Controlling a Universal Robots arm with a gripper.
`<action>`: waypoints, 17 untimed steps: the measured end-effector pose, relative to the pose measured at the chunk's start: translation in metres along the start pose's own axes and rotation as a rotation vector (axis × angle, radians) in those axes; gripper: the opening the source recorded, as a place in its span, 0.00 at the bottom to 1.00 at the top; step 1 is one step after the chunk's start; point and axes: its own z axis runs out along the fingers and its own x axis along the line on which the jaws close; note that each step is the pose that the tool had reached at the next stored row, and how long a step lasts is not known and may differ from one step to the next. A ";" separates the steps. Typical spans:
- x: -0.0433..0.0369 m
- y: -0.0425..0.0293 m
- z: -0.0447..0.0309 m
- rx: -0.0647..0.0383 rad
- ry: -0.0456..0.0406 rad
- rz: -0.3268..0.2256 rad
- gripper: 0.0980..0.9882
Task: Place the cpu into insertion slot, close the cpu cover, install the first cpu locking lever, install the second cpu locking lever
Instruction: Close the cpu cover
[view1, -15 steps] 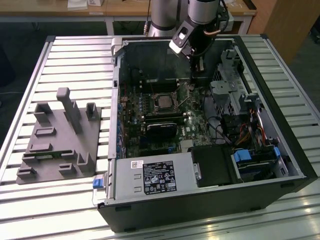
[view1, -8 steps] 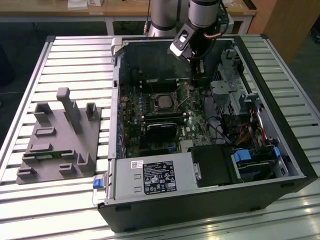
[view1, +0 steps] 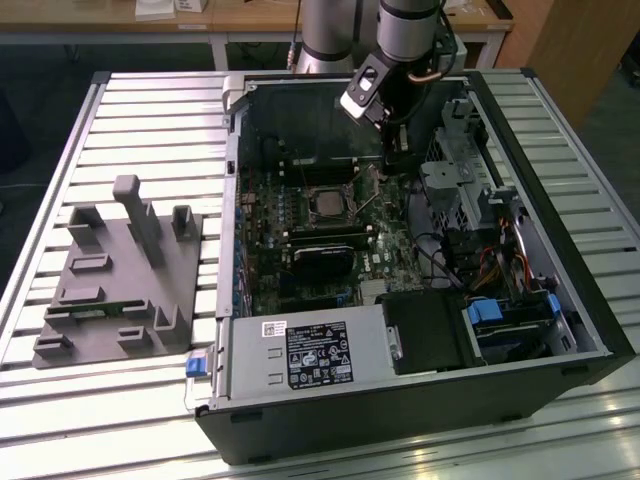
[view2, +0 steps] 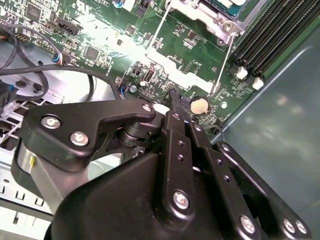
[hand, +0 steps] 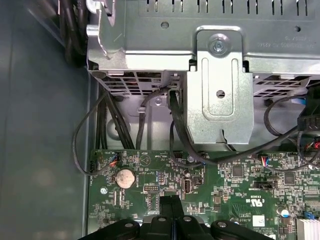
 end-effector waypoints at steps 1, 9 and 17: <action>0.0000 0.0000 0.0007 0.000 0.0001 0.000 0.01; 0.0000 0.0000 0.0040 0.000 -0.0003 0.000 0.01; 0.0000 -0.0038 0.0040 0.000 0.0000 0.000 0.01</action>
